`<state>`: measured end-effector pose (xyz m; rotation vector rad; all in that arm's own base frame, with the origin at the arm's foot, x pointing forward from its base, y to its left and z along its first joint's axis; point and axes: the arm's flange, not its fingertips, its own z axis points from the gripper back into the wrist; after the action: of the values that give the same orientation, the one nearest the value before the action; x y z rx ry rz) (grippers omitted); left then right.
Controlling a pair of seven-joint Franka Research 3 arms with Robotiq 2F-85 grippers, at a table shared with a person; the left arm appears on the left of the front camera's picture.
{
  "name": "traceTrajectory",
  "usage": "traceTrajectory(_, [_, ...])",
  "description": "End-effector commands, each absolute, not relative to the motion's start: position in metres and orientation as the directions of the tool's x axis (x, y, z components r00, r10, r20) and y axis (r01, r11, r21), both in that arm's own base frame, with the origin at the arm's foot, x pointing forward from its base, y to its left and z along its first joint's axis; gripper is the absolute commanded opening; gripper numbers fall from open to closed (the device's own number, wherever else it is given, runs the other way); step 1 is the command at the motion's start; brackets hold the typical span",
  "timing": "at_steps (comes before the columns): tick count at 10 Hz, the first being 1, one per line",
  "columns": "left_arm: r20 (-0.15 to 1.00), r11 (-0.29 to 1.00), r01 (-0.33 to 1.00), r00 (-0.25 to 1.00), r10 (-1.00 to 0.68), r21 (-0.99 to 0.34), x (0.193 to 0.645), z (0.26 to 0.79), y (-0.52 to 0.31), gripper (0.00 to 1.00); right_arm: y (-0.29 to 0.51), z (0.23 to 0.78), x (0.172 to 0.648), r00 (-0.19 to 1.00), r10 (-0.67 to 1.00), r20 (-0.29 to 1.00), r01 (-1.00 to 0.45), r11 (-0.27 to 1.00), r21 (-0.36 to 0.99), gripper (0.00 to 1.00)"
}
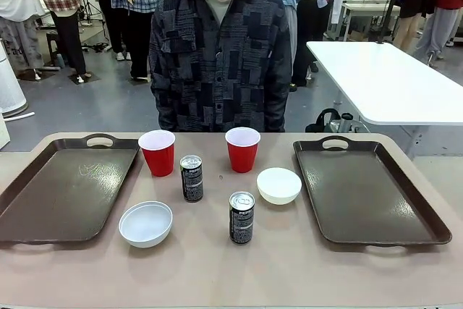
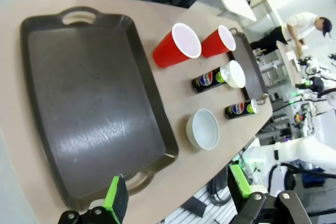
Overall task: Prepare tableware on both trays.
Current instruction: Pick up a Picnic Bowl from the table and place it on a Handle tray.
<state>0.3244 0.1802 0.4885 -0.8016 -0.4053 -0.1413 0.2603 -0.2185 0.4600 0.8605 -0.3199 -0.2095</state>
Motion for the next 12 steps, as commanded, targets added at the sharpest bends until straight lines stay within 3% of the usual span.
traceTrajectory(1, [0.406, 0.698, 0.264, 0.913, 0.042, -0.665, 0.3239, 0.4892, 0.1827, 1.0, -0.2202, 0.4598, 0.2593, 0.93, -0.314, 0.193, 0.053, 0.632, 0.773, 1.0])
traceTrajectory(12, [0.406, 0.698, 0.264, 0.913, 0.042, -0.665, 0.3239, 0.4892, 0.1827, 1.0, -0.2202, 0.4598, 0.2593, 0.93, -0.314, 0.193, 0.053, 0.632, 0.773, 1.0])
